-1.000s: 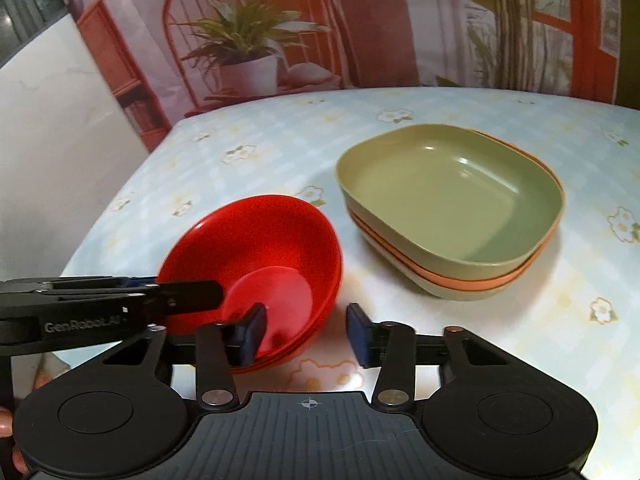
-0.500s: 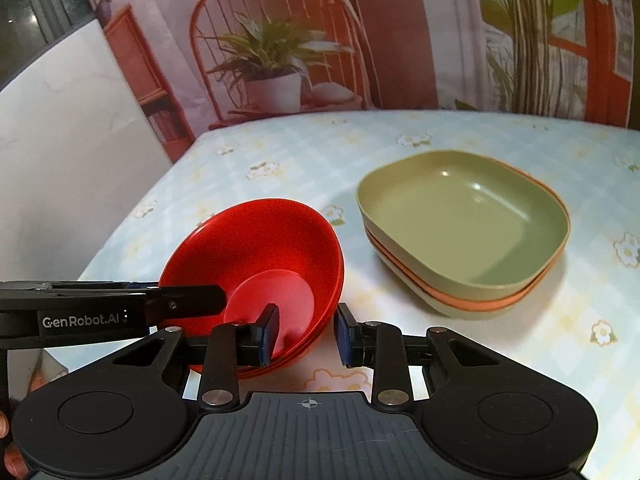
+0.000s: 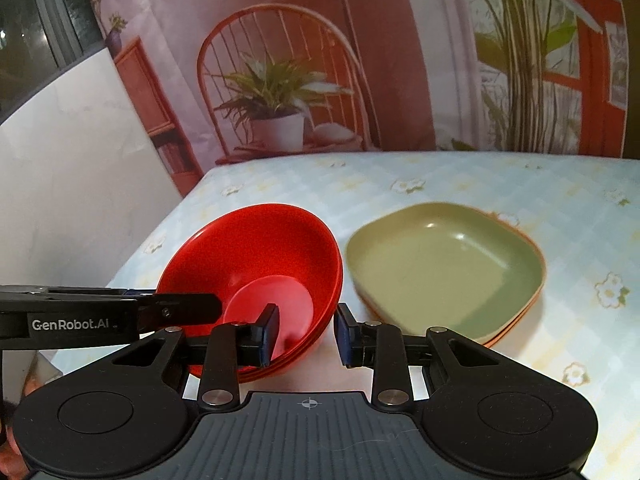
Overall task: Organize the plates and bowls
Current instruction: 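Carry and lower the red bowls onto the green plate stack with the left tool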
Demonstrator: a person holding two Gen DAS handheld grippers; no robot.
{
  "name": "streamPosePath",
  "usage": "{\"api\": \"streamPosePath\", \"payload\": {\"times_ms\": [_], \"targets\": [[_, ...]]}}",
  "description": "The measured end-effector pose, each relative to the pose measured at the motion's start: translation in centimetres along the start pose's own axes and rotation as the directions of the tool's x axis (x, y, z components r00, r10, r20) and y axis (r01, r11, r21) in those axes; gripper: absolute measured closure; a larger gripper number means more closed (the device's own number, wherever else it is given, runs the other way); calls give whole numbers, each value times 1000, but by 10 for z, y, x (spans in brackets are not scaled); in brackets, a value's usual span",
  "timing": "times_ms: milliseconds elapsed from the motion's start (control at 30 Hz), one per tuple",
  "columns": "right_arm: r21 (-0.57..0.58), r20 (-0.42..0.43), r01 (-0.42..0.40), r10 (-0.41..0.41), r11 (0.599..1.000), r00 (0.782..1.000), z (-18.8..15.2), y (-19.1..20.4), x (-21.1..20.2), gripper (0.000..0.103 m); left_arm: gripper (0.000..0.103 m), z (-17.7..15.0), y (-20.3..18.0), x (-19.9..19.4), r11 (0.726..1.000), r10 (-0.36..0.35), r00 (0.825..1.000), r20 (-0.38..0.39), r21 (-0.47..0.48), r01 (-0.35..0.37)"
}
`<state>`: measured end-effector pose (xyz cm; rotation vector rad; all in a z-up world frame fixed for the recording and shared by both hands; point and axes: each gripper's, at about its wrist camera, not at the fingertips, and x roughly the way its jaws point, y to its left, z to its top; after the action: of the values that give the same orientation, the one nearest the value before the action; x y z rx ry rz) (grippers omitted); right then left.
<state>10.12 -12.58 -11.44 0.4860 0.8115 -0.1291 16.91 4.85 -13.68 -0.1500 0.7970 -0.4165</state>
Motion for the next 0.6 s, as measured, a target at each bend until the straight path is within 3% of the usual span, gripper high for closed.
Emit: {"api": "streamPosePath", "payload": {"times_ms": [600], "targets": [[34, 38, 36, -38, 999, 999, 36, -52, -14, 75, 74, 28, -35, 35, 997, -60, 998, -36, 41, 61]]}}
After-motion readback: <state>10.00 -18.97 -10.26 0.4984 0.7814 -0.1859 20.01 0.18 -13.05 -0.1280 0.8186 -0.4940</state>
